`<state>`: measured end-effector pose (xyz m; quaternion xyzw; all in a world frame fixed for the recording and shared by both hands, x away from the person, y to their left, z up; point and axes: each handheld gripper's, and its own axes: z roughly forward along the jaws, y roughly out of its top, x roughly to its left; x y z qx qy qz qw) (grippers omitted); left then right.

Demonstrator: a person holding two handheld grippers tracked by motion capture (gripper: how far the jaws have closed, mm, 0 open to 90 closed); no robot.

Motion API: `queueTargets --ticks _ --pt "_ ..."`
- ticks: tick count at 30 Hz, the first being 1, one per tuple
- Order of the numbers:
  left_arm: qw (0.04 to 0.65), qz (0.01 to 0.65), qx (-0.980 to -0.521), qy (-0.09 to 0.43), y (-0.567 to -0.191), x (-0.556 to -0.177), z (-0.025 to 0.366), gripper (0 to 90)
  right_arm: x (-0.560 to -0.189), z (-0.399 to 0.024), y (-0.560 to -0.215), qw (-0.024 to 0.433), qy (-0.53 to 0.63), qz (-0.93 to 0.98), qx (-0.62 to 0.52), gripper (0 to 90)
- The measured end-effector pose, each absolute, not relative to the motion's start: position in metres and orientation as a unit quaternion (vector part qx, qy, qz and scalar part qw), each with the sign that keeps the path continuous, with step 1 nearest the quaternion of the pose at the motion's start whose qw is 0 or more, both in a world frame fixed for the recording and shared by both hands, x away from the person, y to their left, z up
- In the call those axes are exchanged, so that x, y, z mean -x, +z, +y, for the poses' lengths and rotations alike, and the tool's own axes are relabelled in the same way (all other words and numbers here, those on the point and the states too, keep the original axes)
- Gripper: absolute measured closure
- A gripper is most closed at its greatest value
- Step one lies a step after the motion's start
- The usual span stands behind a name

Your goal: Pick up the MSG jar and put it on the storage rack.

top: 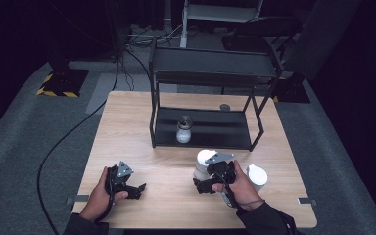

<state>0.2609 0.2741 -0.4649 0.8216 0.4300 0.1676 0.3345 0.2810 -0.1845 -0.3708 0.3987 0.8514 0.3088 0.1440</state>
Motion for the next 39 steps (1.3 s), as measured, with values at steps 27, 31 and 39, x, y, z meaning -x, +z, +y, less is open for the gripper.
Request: queueTargets --ticks 27,31,39 --pt "0.334 0.430 -0.822 0.167 -0.465 -0.261 0.274 0.3 -0.299 -0.173 -0.394 0.149 0.317 0.810 -0.471 19.8" --pt "0.334 0.430 -0.822 0.168 -0.465 -0.261 0.274 0.3 -0.300 -0.172 -0.396 0.148 0.320 0.806 -0.476 23.5" --pt "0.335 0.430 -0.822 0.168 -0.465 -0.261 0.274 0.3 -0.299 -0.171 -0.397 0.151 0.330 0.798 -0.481 23.8"
